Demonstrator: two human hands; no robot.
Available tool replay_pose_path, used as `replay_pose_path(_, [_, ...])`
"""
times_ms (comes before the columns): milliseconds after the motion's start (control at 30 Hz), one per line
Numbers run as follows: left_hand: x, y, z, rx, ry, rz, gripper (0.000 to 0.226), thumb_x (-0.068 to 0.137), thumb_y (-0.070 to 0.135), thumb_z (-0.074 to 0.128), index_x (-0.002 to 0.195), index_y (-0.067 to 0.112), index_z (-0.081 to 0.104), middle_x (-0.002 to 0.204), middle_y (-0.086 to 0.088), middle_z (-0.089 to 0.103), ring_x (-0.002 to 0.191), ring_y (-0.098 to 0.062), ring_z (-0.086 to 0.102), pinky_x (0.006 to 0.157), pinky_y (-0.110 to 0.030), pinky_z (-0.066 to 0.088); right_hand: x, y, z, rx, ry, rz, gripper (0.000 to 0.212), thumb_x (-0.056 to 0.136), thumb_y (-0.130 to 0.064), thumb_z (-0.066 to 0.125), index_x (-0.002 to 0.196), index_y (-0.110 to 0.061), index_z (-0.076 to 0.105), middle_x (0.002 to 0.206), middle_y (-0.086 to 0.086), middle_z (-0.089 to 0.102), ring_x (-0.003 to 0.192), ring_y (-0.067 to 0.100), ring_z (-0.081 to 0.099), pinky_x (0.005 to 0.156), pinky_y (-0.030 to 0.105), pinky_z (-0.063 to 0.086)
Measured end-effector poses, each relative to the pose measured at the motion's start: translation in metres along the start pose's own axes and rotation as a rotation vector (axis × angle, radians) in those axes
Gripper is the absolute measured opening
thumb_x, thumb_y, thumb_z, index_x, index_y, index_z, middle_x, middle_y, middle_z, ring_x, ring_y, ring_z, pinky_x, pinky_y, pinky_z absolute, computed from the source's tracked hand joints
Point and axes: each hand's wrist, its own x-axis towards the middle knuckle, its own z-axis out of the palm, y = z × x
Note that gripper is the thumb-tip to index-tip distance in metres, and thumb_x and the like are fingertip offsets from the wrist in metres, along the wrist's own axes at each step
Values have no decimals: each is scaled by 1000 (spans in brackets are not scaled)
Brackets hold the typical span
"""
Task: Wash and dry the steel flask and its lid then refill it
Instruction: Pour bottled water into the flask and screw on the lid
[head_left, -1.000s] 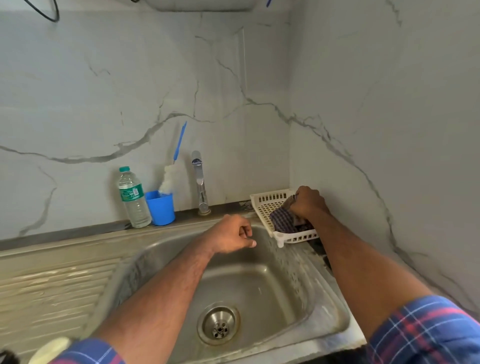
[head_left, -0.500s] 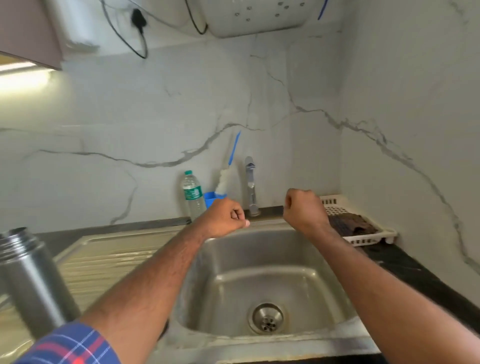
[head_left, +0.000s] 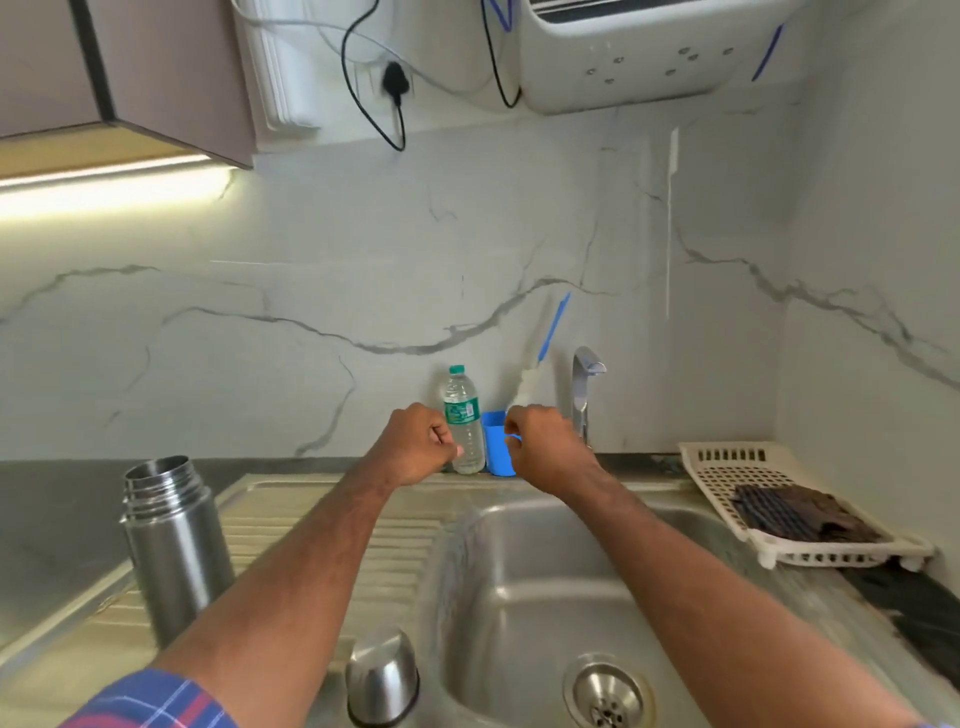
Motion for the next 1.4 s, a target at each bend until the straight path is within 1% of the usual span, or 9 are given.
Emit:
replay_pose_path(167, [33, -20, 7, -45, 56, -30, 10, 80, 15, 83, 79, 10, 75, 75, 2, 73, 74, -12, 69, 70, -24, 55, 60, -1, 16, 7, -57, -78, 35, 99, -21, 61, 132, -12, 56, 128, 13, 57, 118, 32, 56, 96, 38, 45])
replay_pose_path(333, [50, -41, 18, 1, 29, -62, 13, 78, 21, 83, 73, 17, 72, 73, 3, 71, 73, -15, 69, 75, -36, 60, 104, -5, 41, -113, -142, -65, 56, 100, -36, 59, 148, -17, 37, 142, 11, 46, 133, 34, 41, 104, 50, 41])
replay_pose_path(600, [60, -62, 24, 50, 13, -84, 19, 75, 28, 85, 71, 21, 68, 70, 7, 69, 72, -17, 69, 78, -43, 60, 167, -8, 62, -91, 9, -92, 42, 104, -17, 45, 145, -7, 43, 142, 15, 45, 130, 34, 44, 106, 47, 41])
replay_pose_path(767, [64, -69, 24, 58, 9, -93, 19, 77, 29, 85, 74, 19, 69, 71, 5, 69, 73, -18, 69, 79, -43, 60, 188, -20, 65, -119, -200, -67, 57, 109, -31, 35, 160, -17, 17, 160, 13, 30, 145, 36, 29, 116, 52, 32])
replay_pose_path(933, [54, -73, 24, 70, -12, -89, 20, 77, 31, 85, 74, 20, 69, 72, 5, 68, 74, -19, 69, 79, -42, 60, 188, -25, 77, -33, -113, -91, 37, 106, -33, 47, 141, -22, 48, 137, 9, 49, 123, 31, 51, 103, 46, 46])
replay_pose_path(1000, [50, -73, 23, 66, -22, -92, 21, 76, 31, 85, 73, 23, 66, 73, 6, 68, 75, -19, 68, 80, -43, 60, 179, -31, 76, -28, -83, -97, 24, 101, -33, 56, 123, -24, 52, 117, 9, 54, 106, 30, 55, 92, 48, 51])
replay_pose_path(1067, [45, -72, 22, 44, -33, -91, 24, 77, 33, 84, 88, 22, 66, 83, 3, 69, 80, -20, 68, 82, -44, 59, 164, -39, 73, -23, -60, -120, 20, 97, -30, 63, 114, -23, 53, 107, 5, 55, 101, 30, 56, 87, 45, 53])
replay_pose_path(1200, [26, -60, 26, -3, -49, -69, 67, 81, 35, 83, 137, 20, 48, 116, -4, 62, 103, -21, 62, 89, -38, 53, 115, -39, 70, -25, -13, -230, 27, 99, -20, 60, 125, -15, 61, 120, 7, 56, 103, 31, 60, 89, 43, 50])
replay_pose_path(1400, [1, -17, 40, 51, -16, -45, 77, 75, 46, 83, 137, 18, 46, 124, -3, 60, 116, -24, 55, 94, -45, 51, 46, 0, 44, 181, 172, -97, 20, 94, -16, 67, 113, -8, 68, 108, 6, 59, 94, 25, 60, 80, 27, 42])
